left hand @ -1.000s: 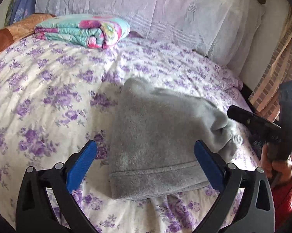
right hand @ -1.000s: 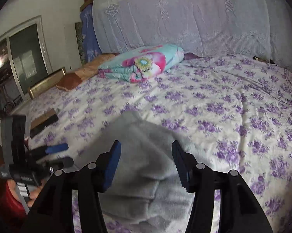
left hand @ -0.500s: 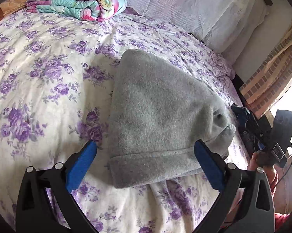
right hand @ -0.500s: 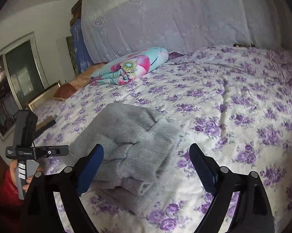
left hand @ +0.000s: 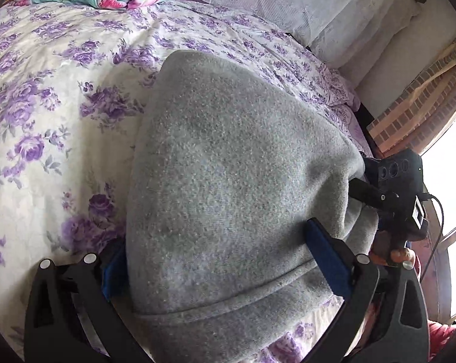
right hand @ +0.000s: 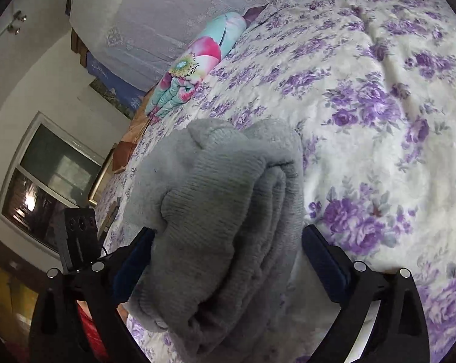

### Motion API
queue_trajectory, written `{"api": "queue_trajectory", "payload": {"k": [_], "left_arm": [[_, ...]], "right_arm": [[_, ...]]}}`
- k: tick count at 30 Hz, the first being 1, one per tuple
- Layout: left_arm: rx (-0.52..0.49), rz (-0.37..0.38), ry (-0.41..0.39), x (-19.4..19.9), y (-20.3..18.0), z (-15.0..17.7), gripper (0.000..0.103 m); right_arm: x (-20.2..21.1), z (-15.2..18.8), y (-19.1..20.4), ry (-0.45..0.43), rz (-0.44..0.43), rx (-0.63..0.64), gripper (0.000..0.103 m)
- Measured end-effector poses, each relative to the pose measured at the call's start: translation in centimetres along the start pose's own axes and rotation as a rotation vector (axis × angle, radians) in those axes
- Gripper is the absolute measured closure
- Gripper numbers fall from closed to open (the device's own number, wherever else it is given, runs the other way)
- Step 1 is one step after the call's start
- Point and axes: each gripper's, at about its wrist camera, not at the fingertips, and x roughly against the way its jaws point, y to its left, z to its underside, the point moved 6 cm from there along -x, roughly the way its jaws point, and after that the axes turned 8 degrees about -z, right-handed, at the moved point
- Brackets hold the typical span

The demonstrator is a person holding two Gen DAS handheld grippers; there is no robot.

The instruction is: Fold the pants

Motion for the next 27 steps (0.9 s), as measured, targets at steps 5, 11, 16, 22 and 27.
{"api": "queue_trajectory", "payload": {"k": [5, 11, 16, 22, 27], "left_arm": [[-0.022, -0.034, -0.035, 0.3, -0.7, -0.2, 0.019], [-0.208, -0.208, -0.15, 3.3, -4.6, 0.2, 0.055], [-0.228, -0.142, -0.238, 7.0, -7.9, -1.6, 0.061], [-0.36, -0.122, -0.403, 12.3, -16.2, -9.4, 0.061], [-0.43, -0.117, -0.483, 14.8, -22.1, -17.4, 0.061]], "right_arm": [[0.6, 0.5, 1.0, -0.091, 0.037, 0.097, 0.04], [3.2, 1.8, 5.3, -0.197, 0.183, 0.322, 0.046], [9.0, 0.3, 8.5, -0.307, 0.191, 0.391, 0.046], [17.0, -8.1, 13.6, -0.461, 0.202, 0.483, 0.046], [21.4, -15.4, 16.1, -0.598, 0.257, 0.537, 0.046]]}}
